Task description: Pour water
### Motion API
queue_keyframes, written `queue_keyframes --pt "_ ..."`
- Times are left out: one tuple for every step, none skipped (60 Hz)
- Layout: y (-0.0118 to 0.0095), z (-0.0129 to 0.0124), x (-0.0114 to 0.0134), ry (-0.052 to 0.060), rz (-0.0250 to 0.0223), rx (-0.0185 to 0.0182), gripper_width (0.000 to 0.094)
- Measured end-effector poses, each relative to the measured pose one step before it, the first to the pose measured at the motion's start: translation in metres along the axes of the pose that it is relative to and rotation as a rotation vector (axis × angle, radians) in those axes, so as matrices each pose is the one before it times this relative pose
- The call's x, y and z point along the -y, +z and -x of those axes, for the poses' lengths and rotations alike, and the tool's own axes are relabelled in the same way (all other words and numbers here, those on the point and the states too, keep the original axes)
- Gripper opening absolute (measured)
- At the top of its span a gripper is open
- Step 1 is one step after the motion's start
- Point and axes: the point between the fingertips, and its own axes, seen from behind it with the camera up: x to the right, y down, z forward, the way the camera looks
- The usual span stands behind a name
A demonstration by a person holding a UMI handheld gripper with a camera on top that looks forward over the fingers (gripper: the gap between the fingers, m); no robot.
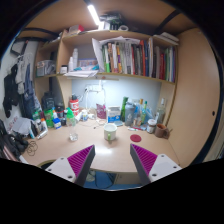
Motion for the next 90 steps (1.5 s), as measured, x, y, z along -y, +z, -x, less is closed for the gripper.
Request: queue_keyframes --pt "-0.00028 -0.00042 0.00100 0.0033 -0.00437 -0.00356 0.0782" --pt "-0.00134 -0.00002 0.00081 0.0042 -0.00403 -0.00404 0.0784" --pt "-0.00085 -0.00040 0.00090 0.0039 -0.00383 -0.00432 0.0784" --pt "-0.00077 0.00023 0.00058 0.0041 -0.00269 -0.00358 0.0783" --pt "-0.00078 0.00065 0.00021 0.0036 -0.00162 -0.00239 0.0783" --pt "-0.00043 0.00124 0.00012 0.0039 -0.00216 -0.00208 0.0782" --pt "0.00002 0.00114 0.00016 0.0042 -0.00272 -0.00219 0.0782" --pt "0.00046 0.00096 0.00007 0.0045 -0.00351 -0.00279 0.0783" --pt "0.00570 -0.00275 0.00195 0.0006 -0.00311 -0.00355 0.0783" --pt "-0.00306 0.00824 -0.00260 0.0058 -0.00482 -0.00640 0.0786" --pt "0.00084 0.00171 -0.00005 0.0025 -0.00360 -0.00177 0.0784" --pt "0.00140 0.00180 -0.00028 0.0020 -0.00340 -0.00063 0.0785" --pt "0.00185 0.00138 -0.00059 0.0016 -0.00252 -0.00024 0.0784" --pt "0.00236 0.00143 -0.00072 0.0012 -0.00231 0.00074 0.0784" --pt "0.00279 0.00156 -0.00083 0.0006 -0.00204 0.00163 0.0785" --pt "0.00325 0.00178 -0.00115 0.0008 -0.00189 0.00236 0.0784" --pt "0.00389 0.00168 -0.00111 0.0012 -0.00181 0.00206 0.0783" --pt "0.00399 0.00181 -0.00110 0.0013 -0.00154 0.00216 0.0785" --pt "0.00452 0.00214 -0.00115 0.0016 -0.00202 0.00368 0.0787" --pt "0.00494 0.00312 -0.00123 0.0012 -0.00203 0.00595 0.0786" --pt "0.00529 0.00336 -0.00156 0.0017 -0.00228 0.00579 0.0794" --pt "0.00569 0.00354 -0.00177 0.0019 -0.00193 0.00662 0.0798" --pt "0.00606 0.00414 -0.00172 0.0016 -0.00229 0.00690 0.0799" --pt "0.00673 0.00487 -0.00113 0.0018 -0.00475 0.00885 0.0799" --pt "0.00713 0.00532 -0.00097 0.0009 -0.00667 0.01074 0.0800" --pt "0.00764 0.00578 -0.00138 0.0007 -0.00597 0.01132 0.0799" --pt "0.00846 0.00557 -0.00175 -0.0005 -0.00450 0.01082 0.0800" --pt "0.00905 0.00586 -0.00213 -0.0007 -0.00306 0.00946 0.0800" --pt "0.00961 0.00577 -0.00258 -0.0013 -0.00205 0.00854 0.0799" --pt "0.01034 0.00583 -0.00263 -0.0009 -0.00156 0.00868 0.0798" --pt "0.01062 0.00632 -0.00250 -0.0006 -0.00179 0.00840 0.0798" --pt "0.01120 0.00657 -0.00255 -0.0002 -0.00138 0.00915 0.0800" --pt "0.01144 0.00717 -0.00256 -0.0005 -0.00095 0.01133 0.0800" --pt "0.01158 0.00760 -0.00263 -0.0014 -0.00090 0.01342 0.0798" --pt "0.01169 0.00770 -0.00244 -0.0013 -0.00133 0.01323 0.0798" --pt "0.01188 0.00745 -0.00235 -0.0010 -0.00247 0.01191 0.0799" --pt "0.01183 0.00724 -0.00253 -0.0017 -0.00317 0.01167 0.0800" --pt "0.01203 0.00703 -0.00245 -0.0036 -0.00313 0.01108 0.0801" --pt "0.01204 0.00681 -0.00247 -0.0057 -0.00397 0.00999 0.0801" --pt "0.01187 0.00705 -0.00223 -0.0077 -0.00473 0.00932 0.0800" --pt "0.01149 0.00712 -0.00216 -0.0089 -0.00598 0.00936 0.0799" --pt "0.01176 0.00898 -0.00162 -0.0102 -0.00524 0.00604 0.0801" --pt "0.01127 0.00429 -0.00222 -0.0092 -0.01015 0.01059 0.0800" --pt "0.01164 0.00781 -0.00151 -0.0082 -0.00559 0.00091 0.0798" --pt "0.01120 0.00599 -0.00216 -0.0058 -0.00608 0.00551 0.0795" --pt "0.01097 0.00619 -0.00262 -0.0037 -0.00337 0.00715 0.0794" --pt "0.01093 0.00623 -0.00258 -0.0011 -0.00162 0.00745 0.0794" --pt "0.01060 0.00589 -0.00252 0.0021 -0.00033 0.00841 0.0792" --pt "0.01019 0.00603 -0.00242 0.0048 0.00049 0.00847 0.0796" --pt "0.00927 0.00570 -0.00188 0.0065 -0.00032 0.00894 0.0794" --pt "0.00931 0.00527 -0.00147 0.0067 -0.00228 0.00899 0.0793" --pt "0.00874 0.00464 -0.00053 0.0066 -0.00376 0.00765 0.0793" --pt "0.00889 0.00402 -0.00050 0.0050 -0.00477 0.00550 0.0792" --pt "0.00851 0.00301 -0.00052 0.0022 -0.00406 0.00292 0.0792" --pt "0.00853 0.00215 -0.00018 0.0004 -0.00387 0.00102 0.0792" --pt "0.00811 0.00140 -0.00014 0.0007 -0.00320 -0.00071 0.0794" --pt "0.00735 0.00122 -0.00030 0.0005 -0.00322 -0.00116 0.0795" --pt "0.00663 0.00148 0.00019 0.0014 -0.00054 0.00047 0.0793" --pt "0.00694 0.00132 -0.00040 0.0012 -0.00127 -0.00026 0.0792" --pt "0.00670 0.00127 -0.00044 0.0012 -0.00006 0.00055 0.0791" --pt "0.00607 0.00083 -0.00030 0.0006 -0.00038 -0.00012 0.0789" --pt "0.00572 0.00032 -0.00023 0.0001 -0.00145 -0.00192 0.0781" --pt "0.00547 -0.00072 0.00051 -0.0005 -0.00399 -0.00500 0.0770" --pt "0.00485 -0.00114 0.00103 -0.0017 -0.00504 -0.00742 0.0757" --pt "0.00469 -0.00292 0.00002 -0.0031 -0.00278 -0.01060 0.0694" --pt "0.00474 -0.00189 0.00052 -0.0033 -0.00066 -0.00951 0.0632" --pt "0.00343 -0.00138 -0.00007 -0.0043 0.00001 -0.00892 0.0570" --pt "0.00240 -0.00137 -0.00053 -0.0023 0.00178 -0.00644 0.0508" --pt "0.00162 -0.00152 0.00027 0.0015 -0.00158 -0.00891 0.0506" --pt "0.00115 -0.00153 0.00106 0.0027 -0.00373 -0.00786 0.0504" --pt "0.00089 -0.00167 0.00009 0.0020 -0.00001 -0.00751 0.0494" --pt "0.00083 -0.00169 -0.00029 0.0004 0.00125 -0.00725 0.0479" --pt "0.00062 -0.00175 -0.00026 -0.0005 -0.00223 -0.00504 0.0469" --pt "0.00048 -0.00062 0.00010 0.0001 -0.00105 -0.00236 0.0468" --pt "0.00018 -0.00019 0.00003 0.0007 0.00096 -0.00068 0.0461" --pt "0.00039 -0.00007 -0.00037 0.0012 0.00223 0.00225 0.0451" --pt "0.00009 0.00075 -0.00006 0.0020 0.00341 0.00542 0.0445" --pt "0.00010 0.00119 -0.00047 0.0019 0.00589 0.00827 0.0438" --pt "0.00019 0.00138 -0.00060 0.0018 0.00834 0.00951 0.0429" --pt "0.00011 0.00120 -0.00072 0.0018 0.01040 0.00957 0.0422" --pt "-0.00004 0.00064 -0.00059 0.0048 0.01202 0.00881 0.0419" --pt "-0.00030 0.00093 0.00048 0.0121 0.00985 0.01100 0.0414" --pt "-0.00085 0.00109 0.00120 0.0194 0.00905 0.01338 0.0397" --pt "-0.00131 0.00056 0.00243 0.0286 0.00682 0.01213 0.0396" --pt "-0.00185 -0.00106 0.00242 0.0309 0.00567 0.01512 0.0396" --pt "-0.00164 0.00019 0.00424 0.0324 0.00496 0.01301 0.0391" --pt "-0.00212 0.00065 0.00499 0.0343 0.00450 0.01447 0.0378" --pt "-0.00213 -0.00038 0.00635 0.0383 0.00148 0.01223 0.0376" --pt "-0.00242 -0.00038 0.00712 0.0416 0.00149 0.01165 0.0376" --pt "-0.00255 -0.00061 0.00760 0.0452 0.00036 0.01103 0.0376"
